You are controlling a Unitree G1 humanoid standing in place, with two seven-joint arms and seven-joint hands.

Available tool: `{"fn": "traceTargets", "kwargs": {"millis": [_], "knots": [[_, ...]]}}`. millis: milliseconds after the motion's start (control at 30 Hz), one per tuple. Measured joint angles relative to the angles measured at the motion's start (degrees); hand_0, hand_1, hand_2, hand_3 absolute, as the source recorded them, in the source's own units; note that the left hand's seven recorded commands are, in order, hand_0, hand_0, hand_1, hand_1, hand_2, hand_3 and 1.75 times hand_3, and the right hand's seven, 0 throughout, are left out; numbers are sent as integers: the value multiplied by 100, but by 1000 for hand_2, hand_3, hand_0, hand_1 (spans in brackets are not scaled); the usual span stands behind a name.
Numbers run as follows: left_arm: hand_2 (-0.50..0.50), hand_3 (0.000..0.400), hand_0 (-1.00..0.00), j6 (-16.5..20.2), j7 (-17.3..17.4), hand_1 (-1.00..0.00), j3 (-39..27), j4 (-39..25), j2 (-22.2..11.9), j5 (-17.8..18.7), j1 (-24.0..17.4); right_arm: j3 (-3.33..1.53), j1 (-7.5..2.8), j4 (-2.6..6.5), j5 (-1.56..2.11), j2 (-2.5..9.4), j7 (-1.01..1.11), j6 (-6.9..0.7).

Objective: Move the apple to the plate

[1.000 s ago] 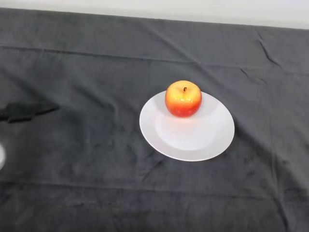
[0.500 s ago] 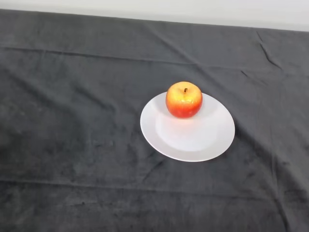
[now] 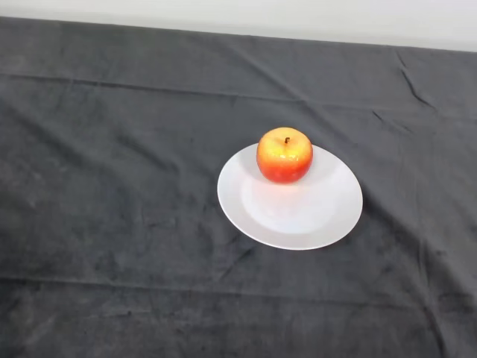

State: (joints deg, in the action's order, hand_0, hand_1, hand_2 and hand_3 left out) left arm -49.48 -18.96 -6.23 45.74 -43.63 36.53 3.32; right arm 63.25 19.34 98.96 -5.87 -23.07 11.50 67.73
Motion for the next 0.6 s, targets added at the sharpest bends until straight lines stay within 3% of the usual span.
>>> {"fn": "traceTargets", "kwargs": {"millis": [333,600], "knots": [[0,0,0,4,33,0,-430,262,-2,41,3,-1,-8,0,-1,7,1,2],[0,0,0,4,25,0,-536,496,1,-136,35,-1,-8,0,-1,9,1,3]]}}
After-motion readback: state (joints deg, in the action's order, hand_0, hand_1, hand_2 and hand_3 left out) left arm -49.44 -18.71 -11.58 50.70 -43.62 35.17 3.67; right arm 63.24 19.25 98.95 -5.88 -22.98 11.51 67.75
